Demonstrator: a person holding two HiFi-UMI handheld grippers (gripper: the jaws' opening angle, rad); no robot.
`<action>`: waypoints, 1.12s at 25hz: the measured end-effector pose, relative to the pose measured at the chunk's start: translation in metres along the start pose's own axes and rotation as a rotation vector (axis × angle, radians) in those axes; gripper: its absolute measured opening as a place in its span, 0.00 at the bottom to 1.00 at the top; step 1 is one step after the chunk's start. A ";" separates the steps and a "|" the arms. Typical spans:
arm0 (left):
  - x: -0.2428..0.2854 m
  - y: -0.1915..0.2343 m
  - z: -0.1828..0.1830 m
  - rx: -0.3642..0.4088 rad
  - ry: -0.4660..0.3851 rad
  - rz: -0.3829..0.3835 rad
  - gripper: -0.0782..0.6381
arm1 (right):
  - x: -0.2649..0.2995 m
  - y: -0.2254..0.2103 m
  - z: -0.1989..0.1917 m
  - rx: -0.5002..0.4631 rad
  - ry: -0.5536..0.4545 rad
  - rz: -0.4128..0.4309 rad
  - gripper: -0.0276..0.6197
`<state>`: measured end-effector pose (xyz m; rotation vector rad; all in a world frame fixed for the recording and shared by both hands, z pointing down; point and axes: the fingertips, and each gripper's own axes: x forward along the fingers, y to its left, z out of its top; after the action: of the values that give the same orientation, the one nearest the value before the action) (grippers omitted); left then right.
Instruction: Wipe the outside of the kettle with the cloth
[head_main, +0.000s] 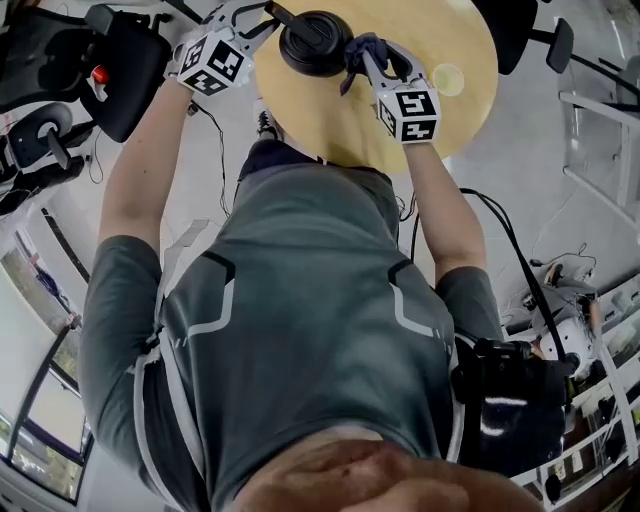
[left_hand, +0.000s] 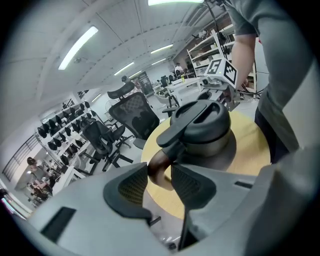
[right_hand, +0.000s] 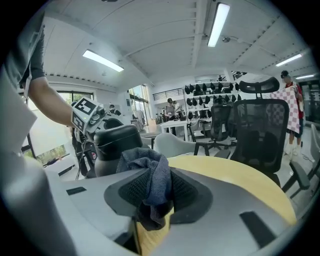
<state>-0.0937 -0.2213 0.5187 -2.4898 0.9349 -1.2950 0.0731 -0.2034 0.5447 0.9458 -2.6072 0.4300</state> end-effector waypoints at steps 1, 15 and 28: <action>0.000 0.000 0.001 0.004 -0.002 0.005 0.31 | 0.002 -0.002 0.001 -0.014 0.004 0.011 0.24; 0.001 -0.002 0.003 0.031 0.000 0.036 0.31 | 0.044 -0.014 0.023 -0.302 0.055 0.330 0.24; 0.000 -0.001 0.006 0.037 -0.013 0.078 0.31 | 0.097 0.001 0.053 -0.379 0.027 0.535 0.24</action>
<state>-0.0886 -0.2210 0.5154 -2.4065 0.9855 -1.2586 -0.0080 -0.2775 0.5361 0.1147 -2.7516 0.0580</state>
